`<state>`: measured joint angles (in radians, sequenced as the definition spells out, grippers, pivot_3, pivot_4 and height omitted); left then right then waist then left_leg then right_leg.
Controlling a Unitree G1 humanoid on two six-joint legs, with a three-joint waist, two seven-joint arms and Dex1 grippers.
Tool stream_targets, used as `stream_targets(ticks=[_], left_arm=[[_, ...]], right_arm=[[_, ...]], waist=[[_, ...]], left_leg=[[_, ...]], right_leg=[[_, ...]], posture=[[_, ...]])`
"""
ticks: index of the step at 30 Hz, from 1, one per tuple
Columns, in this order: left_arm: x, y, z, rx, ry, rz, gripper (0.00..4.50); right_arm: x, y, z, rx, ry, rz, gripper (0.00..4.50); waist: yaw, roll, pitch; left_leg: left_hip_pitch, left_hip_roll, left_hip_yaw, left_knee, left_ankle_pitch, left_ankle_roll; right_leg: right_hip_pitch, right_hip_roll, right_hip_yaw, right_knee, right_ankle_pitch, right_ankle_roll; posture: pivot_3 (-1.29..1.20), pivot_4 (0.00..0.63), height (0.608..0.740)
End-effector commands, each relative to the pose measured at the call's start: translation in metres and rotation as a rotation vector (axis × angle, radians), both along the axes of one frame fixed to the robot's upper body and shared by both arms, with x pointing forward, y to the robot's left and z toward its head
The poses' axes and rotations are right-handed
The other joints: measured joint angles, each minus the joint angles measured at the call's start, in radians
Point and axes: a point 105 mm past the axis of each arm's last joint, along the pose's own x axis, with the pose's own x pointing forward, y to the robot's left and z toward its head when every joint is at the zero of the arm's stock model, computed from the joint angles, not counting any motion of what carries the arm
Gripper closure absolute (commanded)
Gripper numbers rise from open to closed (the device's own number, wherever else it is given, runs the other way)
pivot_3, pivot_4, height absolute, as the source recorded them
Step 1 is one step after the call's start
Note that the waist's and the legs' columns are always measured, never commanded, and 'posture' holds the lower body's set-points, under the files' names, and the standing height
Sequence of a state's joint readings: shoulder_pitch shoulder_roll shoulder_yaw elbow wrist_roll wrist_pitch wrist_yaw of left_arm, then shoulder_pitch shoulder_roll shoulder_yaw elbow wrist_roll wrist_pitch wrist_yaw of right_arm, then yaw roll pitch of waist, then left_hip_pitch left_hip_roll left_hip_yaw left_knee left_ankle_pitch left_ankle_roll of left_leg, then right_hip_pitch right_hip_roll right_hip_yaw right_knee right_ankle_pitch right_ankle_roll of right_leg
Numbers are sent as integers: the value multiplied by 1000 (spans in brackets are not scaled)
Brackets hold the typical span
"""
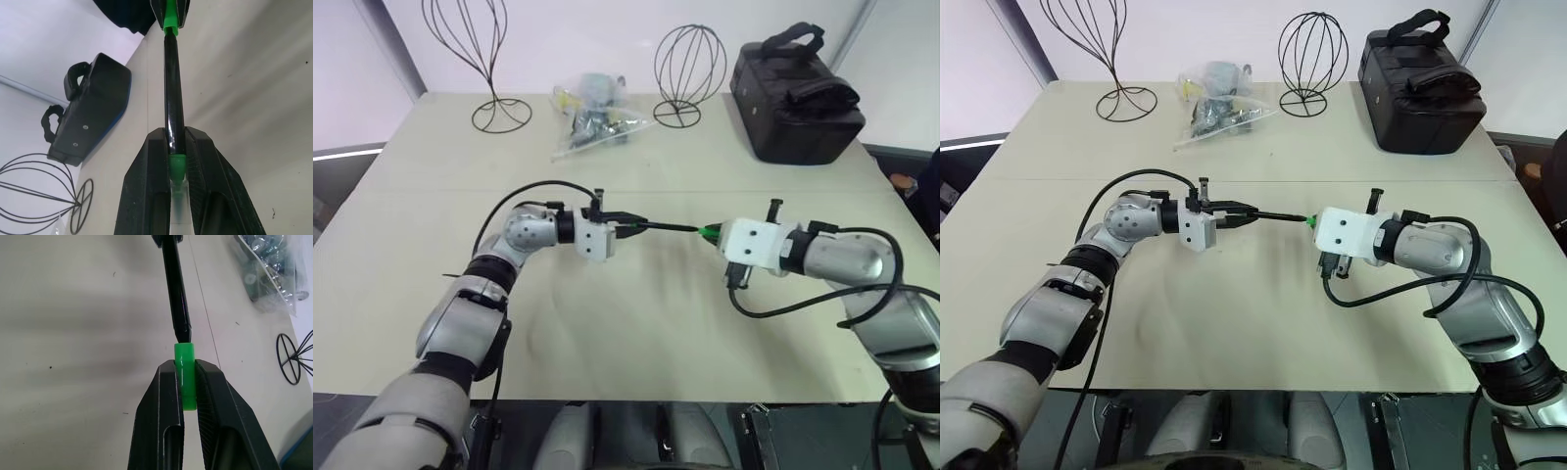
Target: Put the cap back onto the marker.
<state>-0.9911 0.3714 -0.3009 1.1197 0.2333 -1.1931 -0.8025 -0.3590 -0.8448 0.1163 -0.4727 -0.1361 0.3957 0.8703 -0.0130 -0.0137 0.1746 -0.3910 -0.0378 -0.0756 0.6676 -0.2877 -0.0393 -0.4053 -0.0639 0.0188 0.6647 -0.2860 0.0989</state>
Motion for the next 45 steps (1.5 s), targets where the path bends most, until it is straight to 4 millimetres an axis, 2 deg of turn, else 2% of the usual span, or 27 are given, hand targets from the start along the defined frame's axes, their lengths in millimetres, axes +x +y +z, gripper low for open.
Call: stream_targets(ticks=[1, 24, 37, 45], left_arm=[[-1, -6, 15, -24, -56, -26, 4500], [-9, -13, 11, -35, 126, -114, 4500], [-16, -14, 11, 45, 97, -186, 4500], [-15, -12, 12, 61, 83, -189, 4500]], right_arm=[[-4, 13, 12, 2, -53, 48, 4461], [-2, 25, 17, -35, -130, 75, 4461], [-15, 40, 11, -47, -116, 181, 4461], [-18, 37, 4, -63, -94, 176, 4461]], waist=[[0, 0, 0], [-2, 0, 0], [-1, 0, 0], [-1, 0, 0]], left_leg=[[0, 0, 0, 0, 0, 0], [0, 0, 0, 0, 0, 0], [0, 0, 0, 0, 0, 0], [0, 0, 0, 0, 0, 0]], right_leg=[[0, 0, 0, 0, 0, 0], [0, 0, 0, 0, 0, 0], [0, 0, 0, 0, 0, 0], [0, 0, 0, 0, 0, 0]], posture=[[0, 150, 740], [0, 150, 740], [0, 150, 740], [0, 150, 740]])
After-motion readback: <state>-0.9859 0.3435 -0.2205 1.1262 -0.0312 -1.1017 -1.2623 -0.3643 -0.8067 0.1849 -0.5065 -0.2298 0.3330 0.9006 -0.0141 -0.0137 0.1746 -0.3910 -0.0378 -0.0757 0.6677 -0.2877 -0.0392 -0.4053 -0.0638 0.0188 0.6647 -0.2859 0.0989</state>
